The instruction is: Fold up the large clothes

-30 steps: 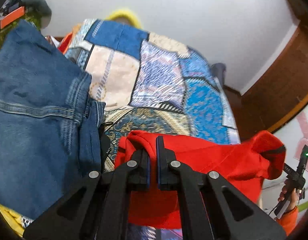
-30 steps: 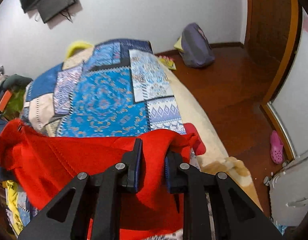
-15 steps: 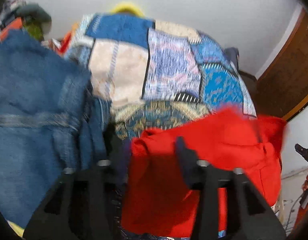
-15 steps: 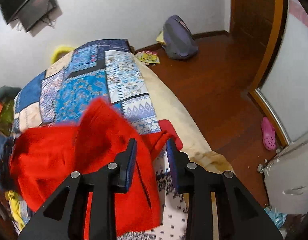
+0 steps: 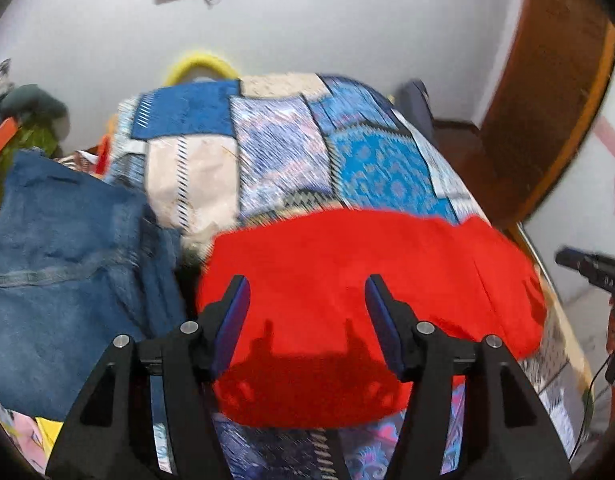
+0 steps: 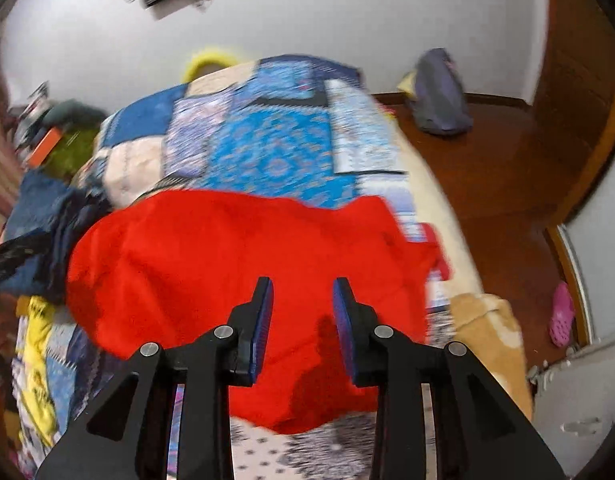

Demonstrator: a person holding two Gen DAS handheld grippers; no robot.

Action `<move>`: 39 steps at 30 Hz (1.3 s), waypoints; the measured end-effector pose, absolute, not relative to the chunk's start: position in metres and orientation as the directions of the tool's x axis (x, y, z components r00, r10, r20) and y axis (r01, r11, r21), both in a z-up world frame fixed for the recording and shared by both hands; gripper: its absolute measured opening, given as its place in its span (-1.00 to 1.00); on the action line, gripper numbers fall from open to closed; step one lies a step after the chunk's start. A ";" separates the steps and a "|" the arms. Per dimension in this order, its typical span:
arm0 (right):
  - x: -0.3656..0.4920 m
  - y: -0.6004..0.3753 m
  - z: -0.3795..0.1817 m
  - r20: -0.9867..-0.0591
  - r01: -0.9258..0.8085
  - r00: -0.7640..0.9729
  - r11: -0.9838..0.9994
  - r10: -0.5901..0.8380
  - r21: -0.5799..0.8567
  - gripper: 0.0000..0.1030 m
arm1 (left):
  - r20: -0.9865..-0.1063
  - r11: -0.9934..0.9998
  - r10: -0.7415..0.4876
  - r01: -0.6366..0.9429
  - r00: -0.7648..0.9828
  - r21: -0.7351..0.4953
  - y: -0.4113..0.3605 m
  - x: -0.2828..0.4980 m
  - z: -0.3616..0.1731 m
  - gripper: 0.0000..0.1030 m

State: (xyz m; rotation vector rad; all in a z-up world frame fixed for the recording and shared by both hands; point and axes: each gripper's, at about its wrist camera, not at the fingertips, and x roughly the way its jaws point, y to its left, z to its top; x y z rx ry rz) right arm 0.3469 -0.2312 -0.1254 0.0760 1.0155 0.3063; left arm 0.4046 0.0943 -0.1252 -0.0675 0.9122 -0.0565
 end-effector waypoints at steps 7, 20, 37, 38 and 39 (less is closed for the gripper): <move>0.333 -0.172 -0.166 -0.855 -0.344 0.407 0.921 0.321 0.182 -0.25 | -0.853 0.989 -0.118 0.133 0.508 -0.058 0.052 0.394 -0.189 0.14; 0.331 -0.210 -0.213 -0.886 -0.340 0.439 0.940 0.150 -0.009 0.00 | -0.872 0.997 0.025 0.049 0.488 0.056 0.084 0.359 -0.256 0.23; 0.304 -0.288 -0.206 -0.897 -0.105 0.441 0.993 -0.002 -0.054 0.04 | -0.886 0.967 0.219 -0.214 0.408 0.141 0.165 0.297 -0.259 0.31; 0.302 -0.286 -0.202 -0.892 -0.109 0.452 0.992 -0.008 -0.064 0.05 | -0.894 0.962 0.218 -0.242 0.392 0.129 0.174 0.293 -0.260 0.26; 0.298 -0.283 -0.198 -0.886 -0.116 0.463 0.990 -0.012 -0.074 0.05 | -0.898 0.959 0.210 -0.260 0.387 0.113 0.179 0.289 -0.260 0.26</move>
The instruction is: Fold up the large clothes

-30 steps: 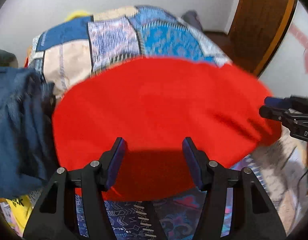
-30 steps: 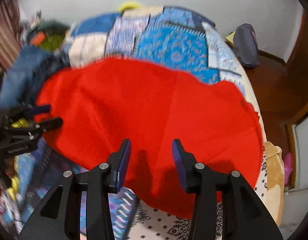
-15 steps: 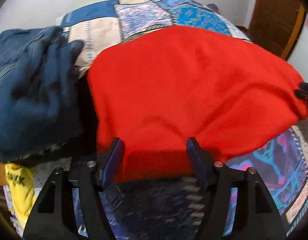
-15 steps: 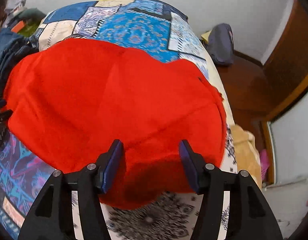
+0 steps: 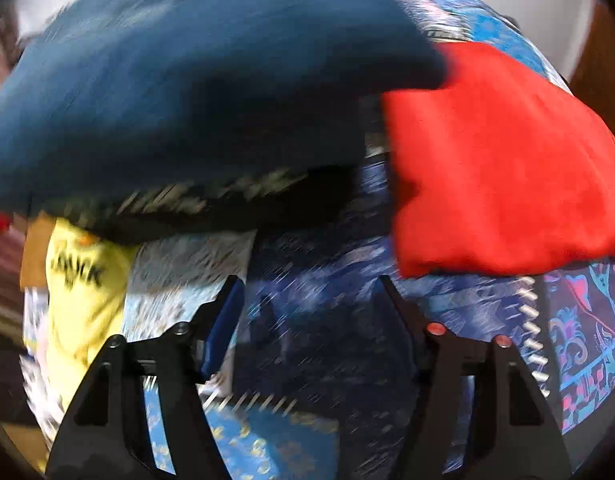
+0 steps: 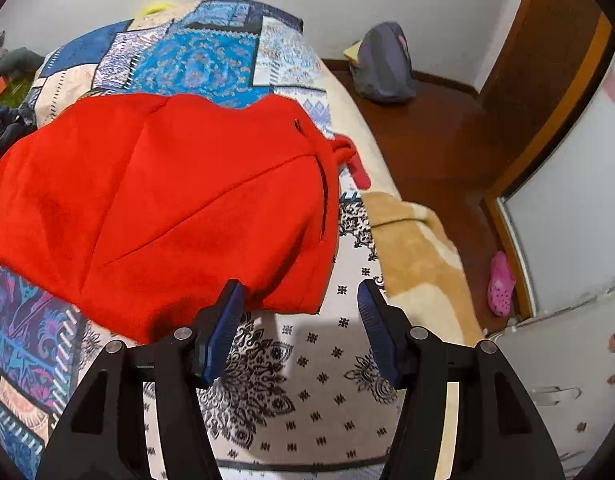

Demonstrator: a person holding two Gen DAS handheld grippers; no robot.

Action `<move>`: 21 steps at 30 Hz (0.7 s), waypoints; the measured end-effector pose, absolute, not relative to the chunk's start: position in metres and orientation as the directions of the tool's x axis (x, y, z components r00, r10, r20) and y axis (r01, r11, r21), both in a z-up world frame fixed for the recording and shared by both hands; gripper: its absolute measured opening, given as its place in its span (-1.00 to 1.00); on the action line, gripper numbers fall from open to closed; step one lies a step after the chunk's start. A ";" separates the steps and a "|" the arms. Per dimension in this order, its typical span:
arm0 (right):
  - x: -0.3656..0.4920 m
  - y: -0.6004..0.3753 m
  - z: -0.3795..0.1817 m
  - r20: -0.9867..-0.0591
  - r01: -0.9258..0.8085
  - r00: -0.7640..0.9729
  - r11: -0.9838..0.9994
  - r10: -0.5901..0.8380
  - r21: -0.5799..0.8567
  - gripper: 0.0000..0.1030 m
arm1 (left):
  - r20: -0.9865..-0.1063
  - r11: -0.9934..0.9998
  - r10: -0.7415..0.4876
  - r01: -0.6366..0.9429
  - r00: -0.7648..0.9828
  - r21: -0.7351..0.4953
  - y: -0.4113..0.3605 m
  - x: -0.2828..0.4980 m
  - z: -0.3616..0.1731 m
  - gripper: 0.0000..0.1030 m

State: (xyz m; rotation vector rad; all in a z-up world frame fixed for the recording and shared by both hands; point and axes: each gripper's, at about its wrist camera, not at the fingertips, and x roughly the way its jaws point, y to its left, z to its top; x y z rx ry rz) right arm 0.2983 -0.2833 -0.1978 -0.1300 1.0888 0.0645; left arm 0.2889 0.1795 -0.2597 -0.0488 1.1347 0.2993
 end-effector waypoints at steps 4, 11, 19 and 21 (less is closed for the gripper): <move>0.291 -0.273 -0.183 -0.873 -0.168 0.487 0.984 0.028 -0.062 0.09 | -0.896 0.946 0.148 -0.326 0.419 0.004 0.198 0.266 -0.244 0.26; 0.287 -0.252 -0.157 -0.835 -0.210 0.537 0.978 0.118 0.004 0.09 | -0.850 0.958 0.159 -0.286 0.501 0.011 0.171 0.258 -0.210 0.26; 0.285 -0.219 -0.145 -0.804 -0.273 0.557 0.960 0.207 0.058 0.09 | -0.830 0.950 -0.095 -0.198 0.550 -0.240 0.137 0.270 -0.189 0.29; 0.287 -0.211 -0.148 -0.806 -0.285 0.550 0.956 0.219 0.065 0.09 | -0.808 0.906 -0.220 -0.192 0.546 -0.376 0.136 0.274 -0.193 0.32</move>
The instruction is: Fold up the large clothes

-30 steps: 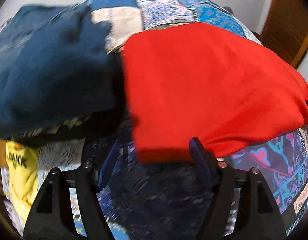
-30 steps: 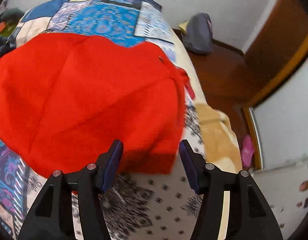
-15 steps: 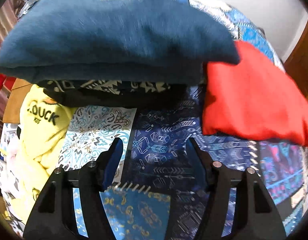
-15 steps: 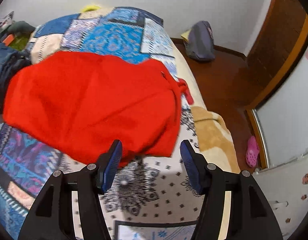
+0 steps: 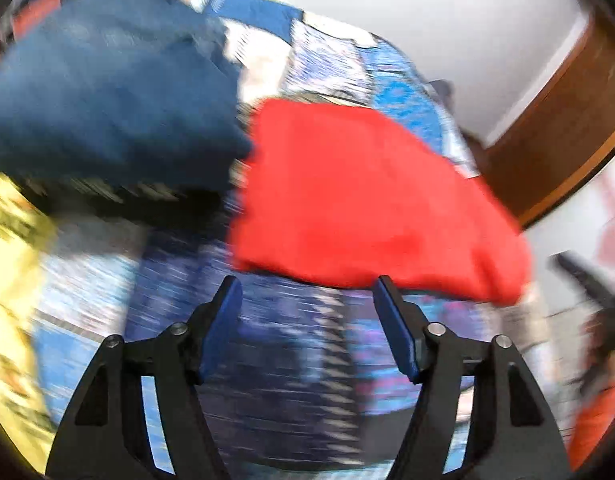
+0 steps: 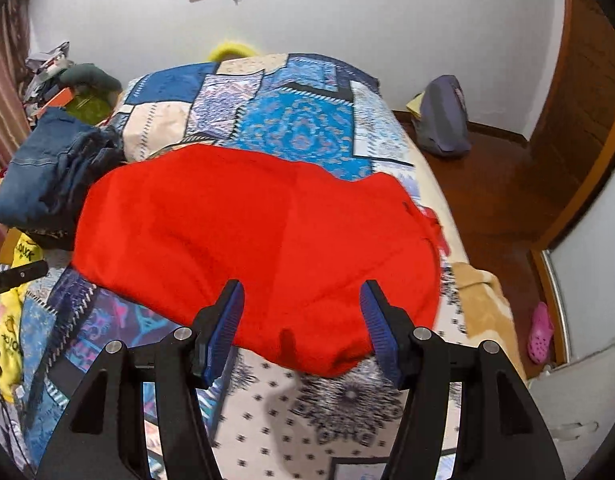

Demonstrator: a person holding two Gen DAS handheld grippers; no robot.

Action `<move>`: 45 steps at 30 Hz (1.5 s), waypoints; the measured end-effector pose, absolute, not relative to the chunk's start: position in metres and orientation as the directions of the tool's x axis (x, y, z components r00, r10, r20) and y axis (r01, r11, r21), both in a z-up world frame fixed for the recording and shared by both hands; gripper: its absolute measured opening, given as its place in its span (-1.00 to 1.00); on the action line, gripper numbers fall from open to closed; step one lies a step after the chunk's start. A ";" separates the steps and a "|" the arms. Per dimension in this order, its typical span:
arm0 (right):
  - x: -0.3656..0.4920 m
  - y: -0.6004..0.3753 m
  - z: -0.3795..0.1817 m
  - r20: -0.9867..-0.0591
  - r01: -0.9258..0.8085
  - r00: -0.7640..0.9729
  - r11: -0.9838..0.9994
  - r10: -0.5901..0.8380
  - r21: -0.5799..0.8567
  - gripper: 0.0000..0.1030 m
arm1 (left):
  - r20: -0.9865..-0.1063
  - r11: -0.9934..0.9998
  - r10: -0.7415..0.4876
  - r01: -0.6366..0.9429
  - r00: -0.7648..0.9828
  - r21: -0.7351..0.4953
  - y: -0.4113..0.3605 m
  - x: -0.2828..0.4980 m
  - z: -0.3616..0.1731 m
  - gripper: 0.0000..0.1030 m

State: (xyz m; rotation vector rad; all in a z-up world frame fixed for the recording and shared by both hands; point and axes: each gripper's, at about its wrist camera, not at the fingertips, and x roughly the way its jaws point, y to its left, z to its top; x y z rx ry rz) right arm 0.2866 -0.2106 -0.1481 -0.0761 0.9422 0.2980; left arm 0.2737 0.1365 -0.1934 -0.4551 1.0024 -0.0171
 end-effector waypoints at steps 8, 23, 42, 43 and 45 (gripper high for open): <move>0.292 -0.181 -0.173 -0.829 -0.313 0.504 0.946 0.241 0.085 0.09 | -0.730 0.691 -0.493 -0.297 0.474 -0.659 0.134 0.289 -0.242 0.32; 0.308 -0.187 -0.209 -0.854 -0.236 0.438 0.953 0.280 0.191 0.09 | -0.641 0.554 -0.486 -0.358 0.595 -0.752 0.117 0.348 -0.264 0.38; 0.328 -0.191 -0.238 -0.879 -0.248 0.368 0.943 0.303 0.221 0.10 | -0.736 0.705 -0.150 -0.451 0.660 -0.547 0.102 0.403 -0.258 0.08; 0.328 -0.190 -0.238 -0.881 -0.250 0.367 0.944 0.300 0.217 0.10 | -0.746 0.728 -0.146 -0.440 0.649 -0.526 0.099 0.406 -0.256 -0.13; 0.328 -0.190 -0.237 -0.885 -0.257 0.362 0.944 0.293 0.208 0.10 | -0.745 0.748 -0.137 -0.425 0.653 -0.510 0.098 0.403 -0.248 -0.52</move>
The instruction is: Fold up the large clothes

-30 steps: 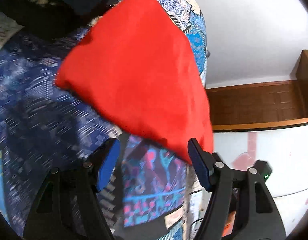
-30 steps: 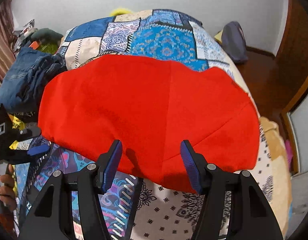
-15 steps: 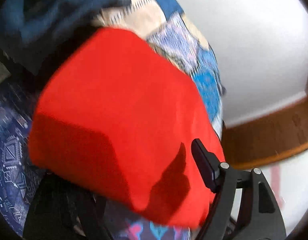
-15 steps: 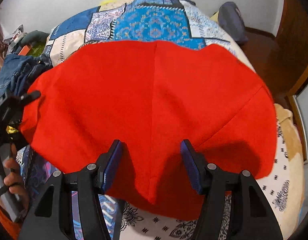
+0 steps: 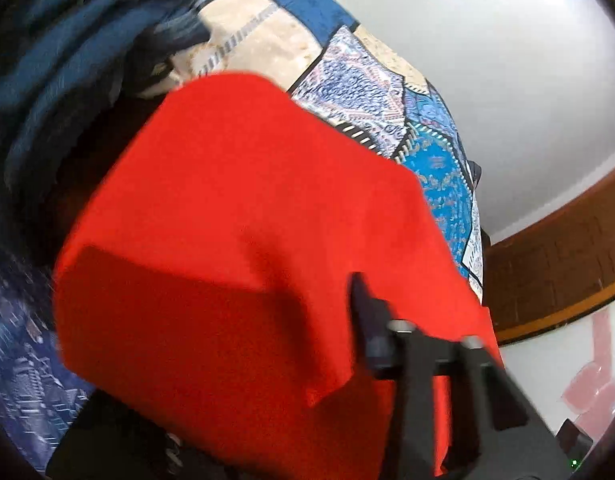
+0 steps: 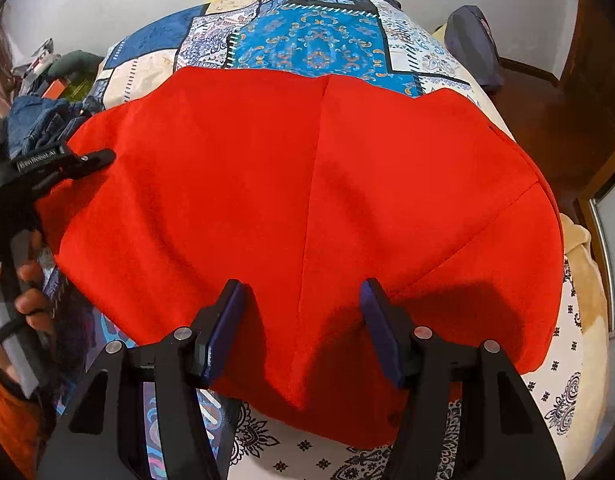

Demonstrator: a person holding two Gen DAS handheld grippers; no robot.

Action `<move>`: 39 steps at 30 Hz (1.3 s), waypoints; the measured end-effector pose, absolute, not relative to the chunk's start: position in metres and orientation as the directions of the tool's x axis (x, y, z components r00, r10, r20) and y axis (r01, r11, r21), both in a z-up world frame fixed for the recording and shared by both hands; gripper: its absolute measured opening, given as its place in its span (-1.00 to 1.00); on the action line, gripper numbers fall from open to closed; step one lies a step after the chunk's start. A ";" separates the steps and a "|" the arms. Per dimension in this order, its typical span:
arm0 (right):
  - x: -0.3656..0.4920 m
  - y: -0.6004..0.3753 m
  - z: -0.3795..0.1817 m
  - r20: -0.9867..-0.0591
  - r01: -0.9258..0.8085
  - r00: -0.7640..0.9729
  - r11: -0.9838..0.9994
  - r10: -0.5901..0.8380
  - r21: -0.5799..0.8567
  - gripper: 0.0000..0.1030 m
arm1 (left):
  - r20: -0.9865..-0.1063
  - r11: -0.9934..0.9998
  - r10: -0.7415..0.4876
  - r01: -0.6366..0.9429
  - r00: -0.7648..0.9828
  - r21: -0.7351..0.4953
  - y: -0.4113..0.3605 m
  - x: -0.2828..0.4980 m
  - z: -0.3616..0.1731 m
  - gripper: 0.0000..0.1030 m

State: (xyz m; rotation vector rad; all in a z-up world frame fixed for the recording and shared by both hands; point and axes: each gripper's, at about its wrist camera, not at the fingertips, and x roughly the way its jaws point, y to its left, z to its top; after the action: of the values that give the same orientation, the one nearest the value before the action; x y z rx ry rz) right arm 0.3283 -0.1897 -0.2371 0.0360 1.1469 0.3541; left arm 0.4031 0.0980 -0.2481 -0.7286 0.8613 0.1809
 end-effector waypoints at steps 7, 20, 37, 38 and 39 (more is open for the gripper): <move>0.332 -0.187 -0.211 -0.884 -0.227 0.349 0.943 0.311 0.242 0.09 | -0.654 0.817 -0.078 -0.327 0.753 -0.475 0.089 0.375 -0.167 -0.78; 0.323 -0.043 -0.192 -0.801 -0.506 0.223 0.768 0.556 0.392 0.09 | -0.458 0.934 0.224 -0.324 0.860 -0.152 0.099 0.294 -0.065 -0.91; 0.293 -0.241 -0.197 -0.823 -0.126 0.471 0.947 0.319 0.295 0.09 | -0.513 0.974 -0.032 0.141 0.858 0.175 -0.080 0.348 -0.089 -0.91; 0.289 -0.252 -0.199 -0.826 -0.094 0.471 0.949 0.310 0.302 0.09 | -0.546 0.967 -0.059 0.184 0.836 0.178 -0.093 0.351 -0.099 -0.91; 0.285 -0.268 -0.204 -0.832 -0.052 0.470 0.950 0.295 0.307 0.09 | -0.621 0.955 -0.099 0.250 0.777 0.161 -0.110 0.359 -0.120 -0.91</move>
State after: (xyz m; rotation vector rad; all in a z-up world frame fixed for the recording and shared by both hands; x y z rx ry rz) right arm 0.2846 -0.2676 -0.2042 0.2530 1.0635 0.2152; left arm 0.3588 -0.1104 -0.1201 0.2409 0.6547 -0.1909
